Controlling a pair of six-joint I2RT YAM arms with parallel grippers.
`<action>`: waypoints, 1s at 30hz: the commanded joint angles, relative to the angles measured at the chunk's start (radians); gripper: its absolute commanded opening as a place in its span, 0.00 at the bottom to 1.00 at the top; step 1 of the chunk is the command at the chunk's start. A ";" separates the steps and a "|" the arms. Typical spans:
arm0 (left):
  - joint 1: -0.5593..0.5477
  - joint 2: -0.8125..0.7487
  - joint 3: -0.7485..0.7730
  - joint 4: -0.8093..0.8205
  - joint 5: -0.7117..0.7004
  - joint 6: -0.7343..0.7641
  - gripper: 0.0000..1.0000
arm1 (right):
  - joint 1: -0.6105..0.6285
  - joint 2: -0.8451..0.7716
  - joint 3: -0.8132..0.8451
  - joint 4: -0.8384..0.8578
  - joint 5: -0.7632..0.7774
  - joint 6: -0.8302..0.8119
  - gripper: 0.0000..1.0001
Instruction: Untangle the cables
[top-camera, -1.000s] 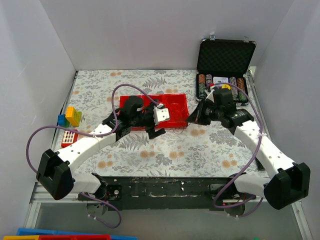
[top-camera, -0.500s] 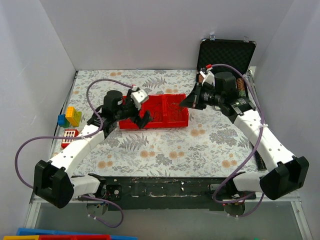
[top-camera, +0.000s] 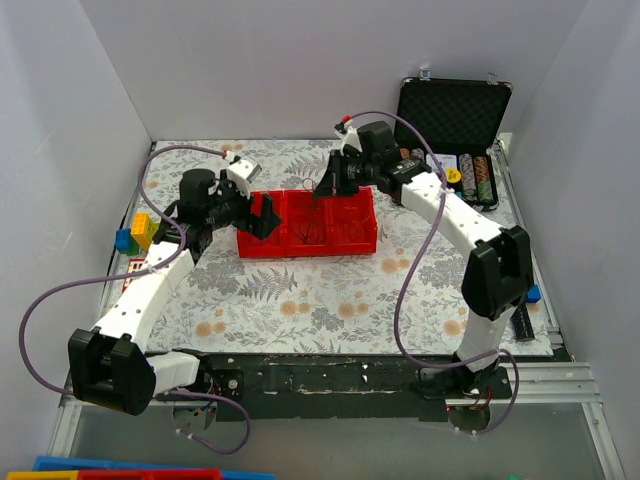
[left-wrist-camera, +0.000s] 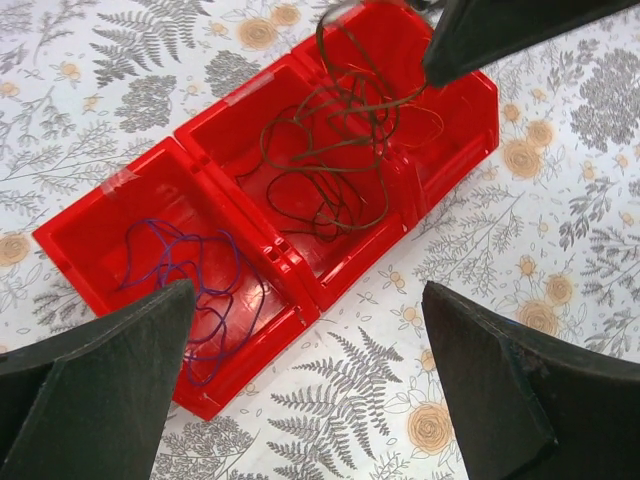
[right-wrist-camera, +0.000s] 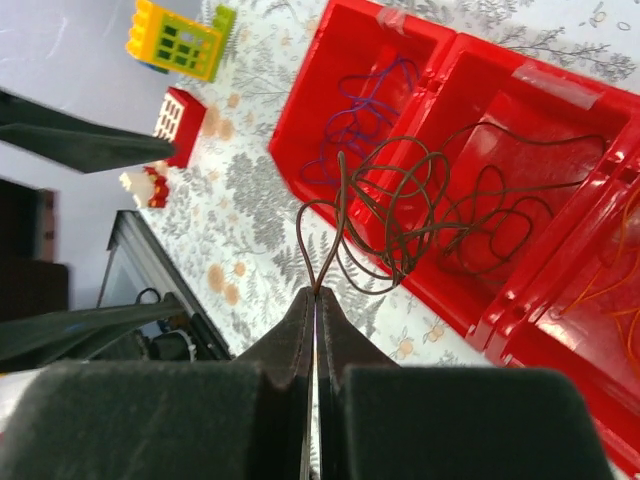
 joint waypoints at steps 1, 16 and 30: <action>0.038 -0.024 0.075 -0.055 -0.003 -0.047 0.98 | 0.000 0.088 0.076 -0.019 0.059 -0.060 0.01; 0.053 0.042 0.186 -0.131 -0.078 -0.105 0.98 | 0.044 0.135 0.113 -0.091 0.139 -0.128 0.46; 0.053 0.060 0.181 -0.143 -0.351 -0.197 0.98 | 0.014 -0.394 -0.312 -0.097 0.349 -0.217 0.87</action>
